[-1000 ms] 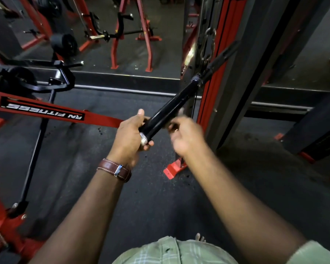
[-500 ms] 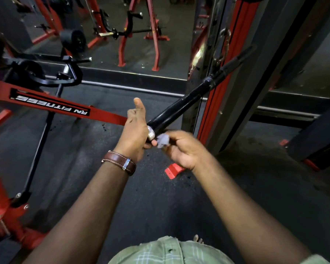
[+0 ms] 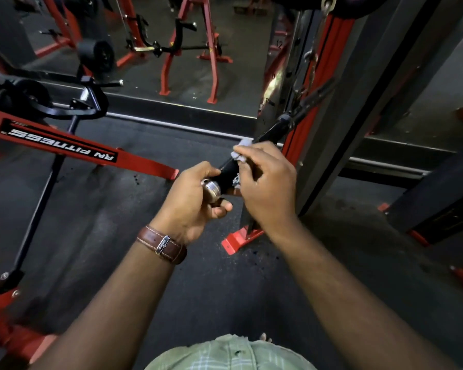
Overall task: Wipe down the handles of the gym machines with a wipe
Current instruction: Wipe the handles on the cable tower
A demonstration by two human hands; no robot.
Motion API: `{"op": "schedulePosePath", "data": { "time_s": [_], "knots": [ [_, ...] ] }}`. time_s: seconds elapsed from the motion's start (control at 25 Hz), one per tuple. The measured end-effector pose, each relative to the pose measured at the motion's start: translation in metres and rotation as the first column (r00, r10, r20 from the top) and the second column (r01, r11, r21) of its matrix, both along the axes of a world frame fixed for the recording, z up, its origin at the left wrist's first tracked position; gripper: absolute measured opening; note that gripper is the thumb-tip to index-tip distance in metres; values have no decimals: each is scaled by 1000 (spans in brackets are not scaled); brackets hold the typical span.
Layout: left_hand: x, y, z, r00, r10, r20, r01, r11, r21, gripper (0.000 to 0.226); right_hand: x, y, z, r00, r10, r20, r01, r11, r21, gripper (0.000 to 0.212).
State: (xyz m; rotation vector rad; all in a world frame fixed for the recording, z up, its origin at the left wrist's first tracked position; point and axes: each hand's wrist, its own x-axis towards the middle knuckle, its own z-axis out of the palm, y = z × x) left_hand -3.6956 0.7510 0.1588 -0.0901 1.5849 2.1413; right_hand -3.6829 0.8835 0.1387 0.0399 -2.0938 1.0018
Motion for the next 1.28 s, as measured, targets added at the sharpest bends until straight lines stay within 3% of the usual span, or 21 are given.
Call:
{"op": "schedulePosePath", "data": {
  "time_s": [0.08, 0.16, 0.24, 0.28, 0.32, 0.44, 0.52, 0.6, 0.68, 0.88, 1.0, 1.12, 1.2, 1.28],
  "knots": [
    [8, -1, -5, 998, -62, 30, 60, 995, 75, 23, -8, 4, 26, 978, 125, 168, -160, 964, 213, 25],
    [15, 0, -10, 992, -111, 58, 101, 983, 152, 16, -11, 5, 47, 864, 230, 448, -420, 819, 390, 23],
    [22, 2, -14, 989, -133, 63, 118, 973, 200, 14, -7, 4, 61, 733, 196, 651, -597, 645, 478, 24],
    [26, 5, -16, 989, -134, 66, 118, 972, 204, 19, -7, 4, 65, 697, 140, 703, -623, 604, 498, 24],
    [30, 7, -16, 988, -130, 81, 112, 972, 205, 27, -14, 9, 68, 698, 61, 713, -606, 580, 544, 24],
    [36, 13, -20, 985, -109, 134, 76, 970, 230, 83, -38, 29, 83, 740, -193, 644, -470, 537, 701, 21],
    [36, 14, -22, 988, -92, 121, 61, 970, 237, 102, -39, 27, 83, 705, -112, 700, -517, 594, 616, 26],
    [35, 13, -25, 994, -69, 81, 50, 973, 225, 111, -17, 8, 82, 570, 40, 821, -690, 566, 452, 29],
    [38, 13, -26, 997, -76, 33, 67, 975, 213, 114, -6, -3, 82, 483, 62, 873, -784, 474, 401, 31],
    [32, 16, -19, 999, -23, 26, 16, 966, 257, 121, -38, 2, 91, 559, -129, 819, -688, 480, 545, 16],
    [24, 14, -15, 1000, -1, 12, -3, 961, 277, 121, -27, -27, 93, 516, -146, 844, -792, 294, 535, 11],
    [22, 14, -14, 1000, -15, 23, 8, 959, 283, 119, -39, -8, 91, 587, -233, 775, -698, 339, 631, 14],
    [17, 11, -14, 1000, -4, 2, 3, 960, 279, 116, -57, 24, 89, 640, -331, 694, -495, 512, 702, 13],
    [12, 8, -13, 1000, -2, -10, 5, 964, 265, 113, -63, 40, 81, 651, -276, 708, -366, 702, 611, 21]
  ]
}}
